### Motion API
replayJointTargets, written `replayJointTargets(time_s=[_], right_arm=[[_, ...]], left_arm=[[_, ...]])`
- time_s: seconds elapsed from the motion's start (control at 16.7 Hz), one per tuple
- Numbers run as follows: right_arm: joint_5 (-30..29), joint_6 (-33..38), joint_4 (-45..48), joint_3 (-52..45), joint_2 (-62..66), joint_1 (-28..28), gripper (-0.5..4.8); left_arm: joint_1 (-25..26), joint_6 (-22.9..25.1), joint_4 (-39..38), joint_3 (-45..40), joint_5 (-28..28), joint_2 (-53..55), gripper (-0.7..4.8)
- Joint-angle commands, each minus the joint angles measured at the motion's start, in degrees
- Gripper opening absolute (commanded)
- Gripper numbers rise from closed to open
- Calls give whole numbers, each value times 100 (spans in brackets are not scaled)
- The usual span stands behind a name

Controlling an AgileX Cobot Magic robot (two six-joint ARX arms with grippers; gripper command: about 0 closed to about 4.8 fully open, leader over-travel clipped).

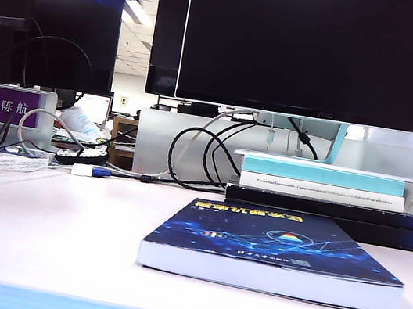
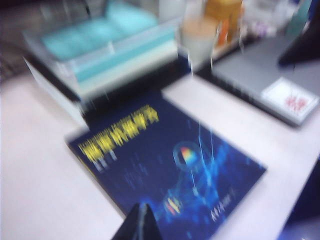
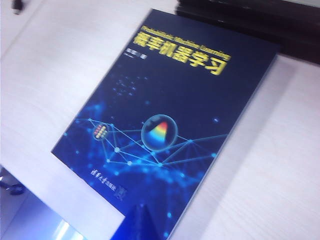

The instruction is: Close the book.

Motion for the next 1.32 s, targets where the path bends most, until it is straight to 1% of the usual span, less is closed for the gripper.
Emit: replayJointTargets(time_s=[0.06, 0.12, 0.18, 0.24, 0.3, 0.42, 0.54, 0.6, 0.66, 0.72, 0.78, 0.84, 1.02, 1.08, 1.2, 1.26, 1.32], right_arm=[[188, -55, 168, -17, -422, -72, -2], [393, -55, 284, -55, -629, -101, -2], [691, -52, 501, -131, -925, -107, -2], [940, -42, 767, -249, -1237, -142, -2], [1067, -26, 994, -356, -1462, -173, -2], [1338, 57, 1434, -662, -1910, -175, -2], [1808, 367, 2280, -1451, -2767, -197, -2], [1812, 452, 2420, -1578, -2894, -212, -2], [1816, 610, 2763, -1875, -3165, -234, -2], [1818, 876, 3257, -2308, -3576, -236, -2], [1821, 918, 3377, -2424, -3692, -236, -2], [2004, 918, 3506, -2750, -4103, -236, -2], [2566, 949, 3578, -3152, -4747, -236, -2], [2756, 1274, 3873, -3390, -5193, -236, -2], [2697, 1364, 4238, -3657, -5359, -225, -2], [2671, 1362, 4236, -3744, -5348, -216, -2], [2645, 1362, 4478, -3980, -5368, -195, -2]], left_arm=[[385, 68, -249, 44, 4, -625, -5], [590, 66, -367, 44, 4, -767, -5], [1036, 46, -557, 39, 31, -964, -5], [1484, 15, -636, 11, 310, -1141, -5], [1792, -94, -601, -26, 549, -1268, -5], [2570, -310, -374, -170, 1128, -1606, -5], [3565, -839, -85, -621, 1095, -2273, -5], [3689, -835, -85, -717, 1095, -2393, -5], [3882, -844, -87, -962, 1051, -2671, -5], [3932, -1102, -92, -1394, 424, -3152, -5], [3928, -1185, -96, -1554, 227, -3340, -5], [3930, -1224, -96, -1923, 98, -3858, -5], [3930, -1303, -101, -2221, 90, -4653, -5], [3934, -1478, -109, -2354, -66, -5058, -5], [3934, -1698, -101, -2457, -138, -5029, -5], [3932, -1764, -33, -2579, -144, -5040, -5], [3932, -1753, -22, -2704, -153, -5042, -5]])
